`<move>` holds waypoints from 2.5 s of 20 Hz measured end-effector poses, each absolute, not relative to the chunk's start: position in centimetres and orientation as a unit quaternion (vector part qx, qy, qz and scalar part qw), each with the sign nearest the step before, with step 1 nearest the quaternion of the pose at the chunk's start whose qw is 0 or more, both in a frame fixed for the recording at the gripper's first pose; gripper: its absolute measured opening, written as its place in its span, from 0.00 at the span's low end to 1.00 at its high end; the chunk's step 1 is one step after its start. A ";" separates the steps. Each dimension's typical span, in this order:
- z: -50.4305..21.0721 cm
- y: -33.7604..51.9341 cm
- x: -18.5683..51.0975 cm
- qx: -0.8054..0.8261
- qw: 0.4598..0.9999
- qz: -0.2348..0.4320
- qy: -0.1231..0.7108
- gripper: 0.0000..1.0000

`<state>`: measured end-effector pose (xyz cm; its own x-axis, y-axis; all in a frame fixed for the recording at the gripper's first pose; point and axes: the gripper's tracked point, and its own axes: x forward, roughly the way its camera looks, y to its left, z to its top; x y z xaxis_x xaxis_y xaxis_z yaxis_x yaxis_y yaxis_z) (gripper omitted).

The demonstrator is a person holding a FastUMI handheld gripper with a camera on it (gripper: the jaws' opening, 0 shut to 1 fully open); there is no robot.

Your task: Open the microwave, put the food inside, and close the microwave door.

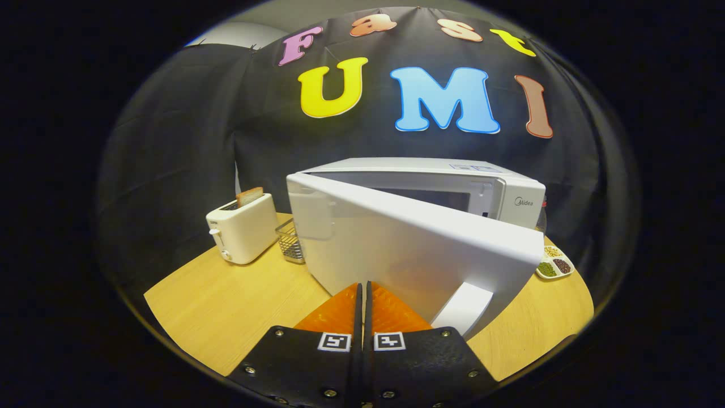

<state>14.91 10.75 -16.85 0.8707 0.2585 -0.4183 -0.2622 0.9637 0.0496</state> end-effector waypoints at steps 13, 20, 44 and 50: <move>-17.4 5.9 25.0 0.012 0.975 0.078 0.206 0.01; -17.2 5.4 26.8 -0.002 0.979 0.054 0.195 0.01; -1.5 6.6 8.4 -0.009 0.999 0.018 0.046 0.01; -0.4 7.2 5.5 0.032 0.999 0.023 0.038 0.67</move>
<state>5.49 7.21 -0.44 0.9960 0.0477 -0.0752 -0.0428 0.9970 0.0651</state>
